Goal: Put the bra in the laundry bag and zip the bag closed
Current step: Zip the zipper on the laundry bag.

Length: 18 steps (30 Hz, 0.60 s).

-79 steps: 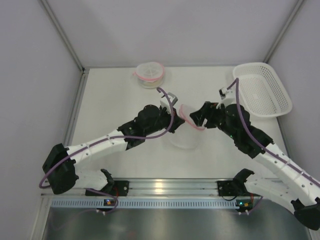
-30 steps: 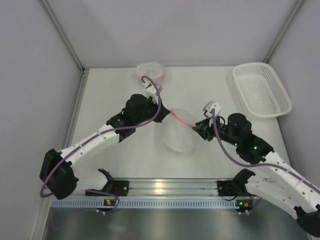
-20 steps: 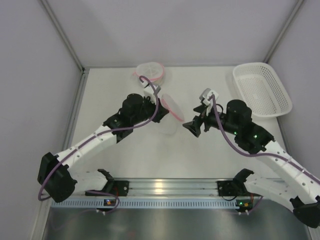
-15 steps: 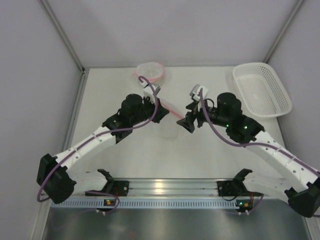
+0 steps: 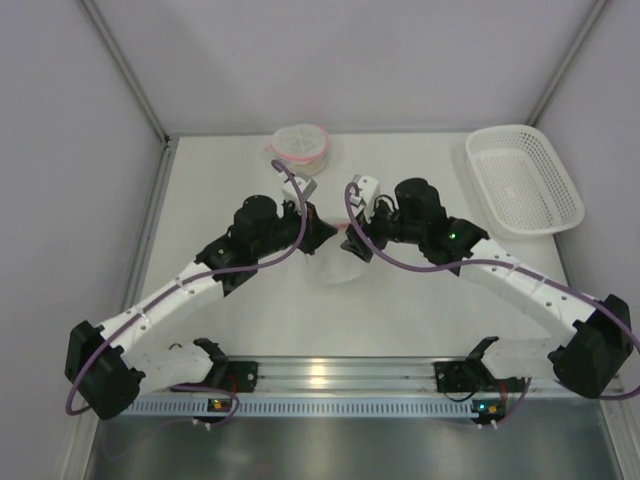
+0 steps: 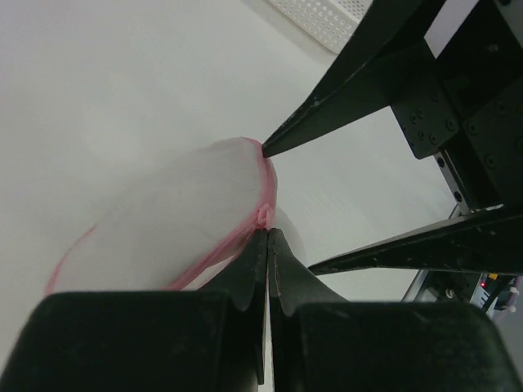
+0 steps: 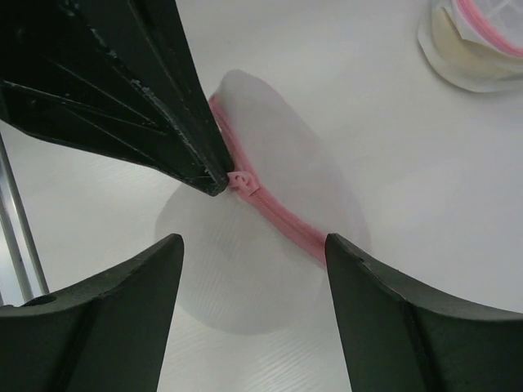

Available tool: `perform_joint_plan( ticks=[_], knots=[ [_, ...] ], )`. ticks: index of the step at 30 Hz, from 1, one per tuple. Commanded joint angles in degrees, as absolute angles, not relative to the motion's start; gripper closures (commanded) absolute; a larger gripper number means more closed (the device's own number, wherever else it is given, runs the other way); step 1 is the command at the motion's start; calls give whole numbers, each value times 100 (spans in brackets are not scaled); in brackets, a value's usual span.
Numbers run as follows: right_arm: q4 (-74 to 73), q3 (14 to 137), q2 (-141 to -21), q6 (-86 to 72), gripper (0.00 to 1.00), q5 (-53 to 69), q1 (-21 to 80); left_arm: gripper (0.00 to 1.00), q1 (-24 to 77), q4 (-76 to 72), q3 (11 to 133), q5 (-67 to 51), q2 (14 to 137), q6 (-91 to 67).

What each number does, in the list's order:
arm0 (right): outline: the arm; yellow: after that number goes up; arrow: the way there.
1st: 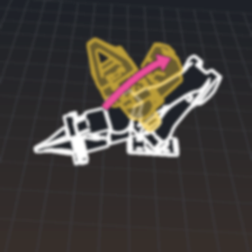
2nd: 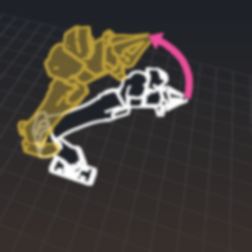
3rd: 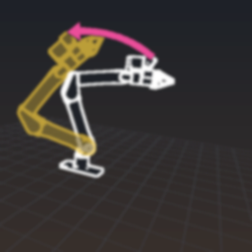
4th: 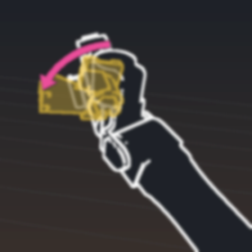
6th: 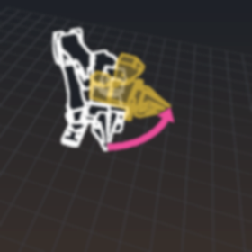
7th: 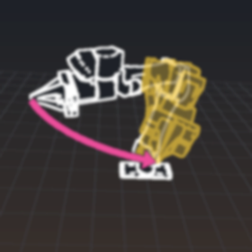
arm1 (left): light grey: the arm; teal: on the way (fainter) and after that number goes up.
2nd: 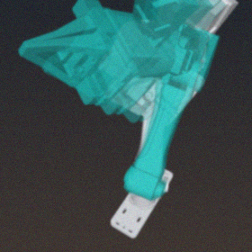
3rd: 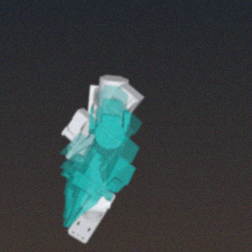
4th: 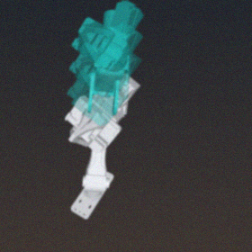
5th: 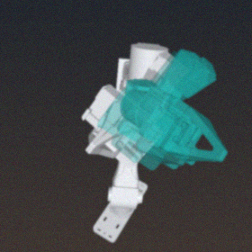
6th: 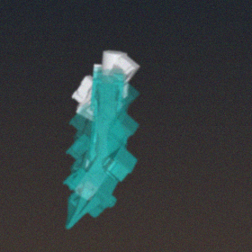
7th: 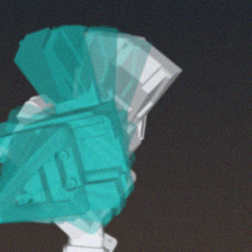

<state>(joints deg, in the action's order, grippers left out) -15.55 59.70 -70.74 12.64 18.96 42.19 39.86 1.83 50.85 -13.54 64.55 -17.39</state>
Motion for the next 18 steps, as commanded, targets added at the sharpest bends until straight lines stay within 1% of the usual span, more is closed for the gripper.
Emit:
perform_joint_plan(
  ticks=[1,6,7,11,13,14,15,18],
  knots=[
    [-1283,6372,-7163,1608,30,1784,4324,100,3999,-53,5027,-1678,6135,-1652],
    [-1371,6583,-7286,1863,29,1732,4359,100,3999,-26,4975,-1802,6082,-1451],
    [-1397,6627,-7312,1915,29,1662,4394,100,3999,200,4992,-1819,6082,-1407],
    [-1512,6785,-7374,2135,28,1564,4482,100,3999,343,5062,-1863,6091,-1248],
    [-1617,6829,-7462,2197,31,1634,4544,100,3999,334,5089,-1872,6082,-1266],
    [-1669,6890,-7505,2223,36,1652,4561,100,3990,334,5132,-1855,6073,-1292],
    [-1818,6908,-7584,2241,39,1670,4596,100,3999,334,5133,-1776,6073,-1301],
    [-1986,6900,-7577,2206,41,1696,4720,100,3990,386,5133,-1592,6038,-1362]
  ],
)
